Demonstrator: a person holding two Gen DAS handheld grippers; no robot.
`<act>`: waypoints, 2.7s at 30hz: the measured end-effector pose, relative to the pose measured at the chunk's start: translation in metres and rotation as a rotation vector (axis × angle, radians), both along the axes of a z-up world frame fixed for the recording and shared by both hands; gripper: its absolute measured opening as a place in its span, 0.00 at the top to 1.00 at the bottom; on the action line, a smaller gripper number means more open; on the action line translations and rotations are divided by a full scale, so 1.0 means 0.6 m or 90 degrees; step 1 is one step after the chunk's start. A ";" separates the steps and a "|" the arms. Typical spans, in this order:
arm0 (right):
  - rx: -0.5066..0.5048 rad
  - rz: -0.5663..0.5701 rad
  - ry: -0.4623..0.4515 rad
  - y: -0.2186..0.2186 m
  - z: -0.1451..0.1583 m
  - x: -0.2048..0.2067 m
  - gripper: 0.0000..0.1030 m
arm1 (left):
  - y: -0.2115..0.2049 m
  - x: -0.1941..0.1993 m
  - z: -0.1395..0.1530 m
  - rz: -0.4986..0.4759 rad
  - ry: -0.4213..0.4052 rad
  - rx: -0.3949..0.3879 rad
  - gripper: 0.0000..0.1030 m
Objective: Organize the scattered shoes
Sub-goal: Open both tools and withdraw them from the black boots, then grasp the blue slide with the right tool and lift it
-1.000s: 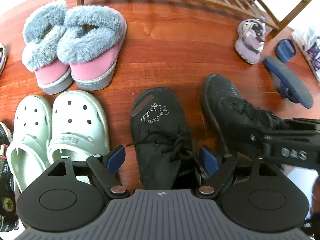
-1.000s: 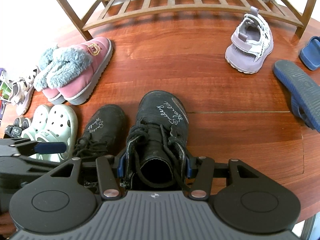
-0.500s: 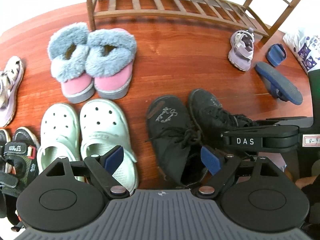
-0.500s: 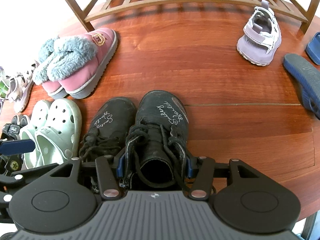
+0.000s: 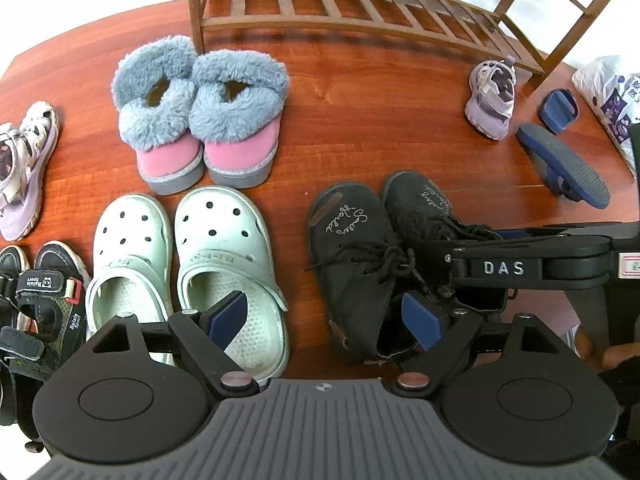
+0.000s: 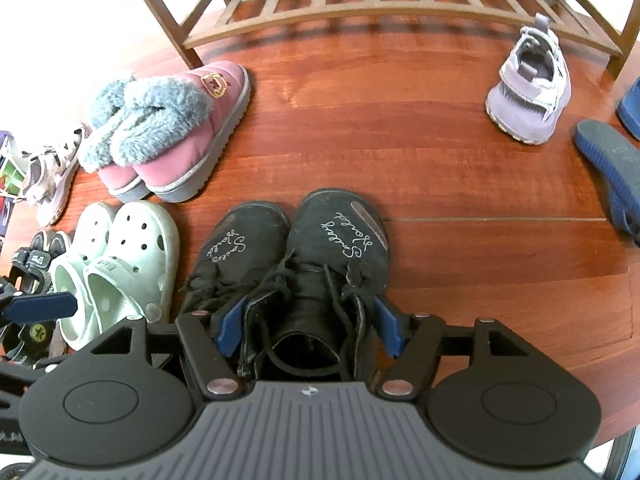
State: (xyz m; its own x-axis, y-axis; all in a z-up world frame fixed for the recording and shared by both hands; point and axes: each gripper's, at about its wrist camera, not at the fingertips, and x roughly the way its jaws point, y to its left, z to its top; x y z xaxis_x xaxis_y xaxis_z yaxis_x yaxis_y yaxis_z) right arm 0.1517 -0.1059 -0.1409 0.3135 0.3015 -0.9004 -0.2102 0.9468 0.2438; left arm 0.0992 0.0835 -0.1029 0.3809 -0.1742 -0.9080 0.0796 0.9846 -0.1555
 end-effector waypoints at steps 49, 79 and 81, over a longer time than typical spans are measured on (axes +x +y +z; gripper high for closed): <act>-0.256 0.150 -0.152 -0.466 0.003 0.004 0.21 | -0.476 0.091 -0.036 -0.098 0.020 0.036 0.15; 0.102 -0.097 -0.031 -0.696 -0.031 0.131 0.69 | -0.517 0.098 -0.054 0.006 0.041 0.046 0.15; 0.108 -0.124 -0.033 -0.713 -0.036 0.132 0.69 | -0.516 0.099 -0.055 0.008 0.043 0.045 0.15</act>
State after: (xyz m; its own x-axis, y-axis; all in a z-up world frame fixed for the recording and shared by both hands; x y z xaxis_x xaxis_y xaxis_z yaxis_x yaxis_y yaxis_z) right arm 0.2311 -0.5339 -0.1625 0.4254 0.3758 -0.8233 -0.0444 0.9173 0.3958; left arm 0.1584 -0.2261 -0.1361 0.3200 -0.1042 -0.9417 0.0585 0.9942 -0.0902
